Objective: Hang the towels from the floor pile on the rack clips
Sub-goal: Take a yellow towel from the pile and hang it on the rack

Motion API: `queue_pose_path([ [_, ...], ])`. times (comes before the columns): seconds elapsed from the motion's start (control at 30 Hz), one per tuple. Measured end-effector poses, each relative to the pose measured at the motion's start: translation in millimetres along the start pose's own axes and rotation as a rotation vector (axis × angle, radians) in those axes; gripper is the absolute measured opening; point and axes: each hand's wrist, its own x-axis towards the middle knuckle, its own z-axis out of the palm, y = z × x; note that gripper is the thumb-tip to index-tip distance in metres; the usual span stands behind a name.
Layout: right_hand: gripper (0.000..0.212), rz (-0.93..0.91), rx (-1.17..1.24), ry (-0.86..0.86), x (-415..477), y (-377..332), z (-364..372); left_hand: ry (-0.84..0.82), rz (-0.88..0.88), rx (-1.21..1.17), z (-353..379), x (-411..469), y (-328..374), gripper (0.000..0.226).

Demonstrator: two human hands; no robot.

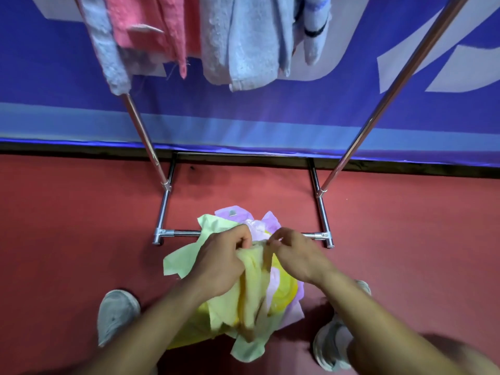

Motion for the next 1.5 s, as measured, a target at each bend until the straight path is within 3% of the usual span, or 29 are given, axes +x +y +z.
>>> queue_pose_path([
  [0.07, 0.029, -0.005, 0.229, 0.039, 5, 0, 0, -0.005, 0.035, -0.028, 2, -2, 11, 0.036],
  [0.13, 0.034, 0.025, 0.391, -0.078, 7, -2, 0, -0.021, 0.079, -0.069, 4, -7, 25, 0.020],
  [0.2, 0.029, 0.058, 0.479, -0.180, 8, -2, 6, -0.073, 0.131, -0.089, 5, -9, 31, 0.028],
  [0.27, 0.022, 0.061, 0.666, -0.195, 14, 1, 15, -0.133, 0.156, -0.045, 9, -11, 26, 0.023],
  [0.33, 0.011, 0.094, 0.838, -0.168, 19, 1, 17, -0.168, 0.146, 0.022, 11, -10, 18, 0.038],
  [0.43, 0.016, 0.068, 0.990, -0.187, 23, -2, 11, -0.177, 0.178, 0.068, 13, -12, 9, 0.049],
  [0.5, 0.024, 0.003, 1.050, -0.210, 22, -3, 3, -0.271, 0.230, 0.103, 10, -16, 6, 0.049],
  [0.57, 0.035, -0.069, 1.069, -0.236, 17, -3, -4, -0.360, 0.215, 0.122, 6, -18, 2, 0.048],
  [0.67, 0.040, -0.187, 1.080, -0.285, 9, -3, -8, -0.157, 0.067, 0.163, -4, -9, -6, 0.037],
  [0.73, 0.038, -0.282, 1.094, -0.317, 1, -4, -6, -0.021, -0.050, 0.126, -9, 0, -14, 0.054],
  [0.8, 0.038, -0.357, 1.125, -0.362, -6, -5, -5, -0.051, -0.090, 0.053, -10, 3, -15, 0.069],
  [0.87, 0.037, -0.388, 1.138, -0.393, -8, -3, -5, -0.081, -0.080, 0.056, -5, 5, -15, 0.051],
  [0.97, 0.039, -0.321, 1.047, -0.293, 1, 3, -8, 0.091, -0.116, 0.082, 0, 7, -19, 0.023],
  [1.03, 0.032, -0.271, 0.825, -0.172, 4, 11, -11, 0.181, -0.120, -0.003, -2, 8, -22, 0.021],
  [1.13, 0.024, -0.243, 0.060, -0.111, 4, 22, -10, 0.265, -0.054, -0.095, -3, 7, -14, 0.021],
  [1.17, 0.021, -0.217, -0.019, -0.104, 4, 24, -6, 0.278, -0.018, -0.102, -1, 5, -7, 0.021],
  [1.2, 0.023, -0.193, 0.031, -0.087, 2, 21, -3, 0.283, 0.028, -0.092, 2, 2, -1, 0.023],
  [1.27, 0.033, -0.142, 0.417, -0.045, 0, 11, 0, 0.270, 0.139, -0.062, 8, -6, 11, 0.025],
  [1.33, 0.041, -0.046, 0.734, -0.116, 1, -3, -4, 0.251, 0.240, -0.056, 14, -14, 19, 0.025],
  [1.4, 0.037, -0.024, 0.781, -0.190, 3, -7, -5, 0.211, 0.293, -0.060, 19, -21, 23, 0.024],
  [1.5, 0.017, -0.034, 0.759, -0.156, 9, -4, 0, 0.106, 0.335, -0.033, 23, -30, 21, 0.024],
])
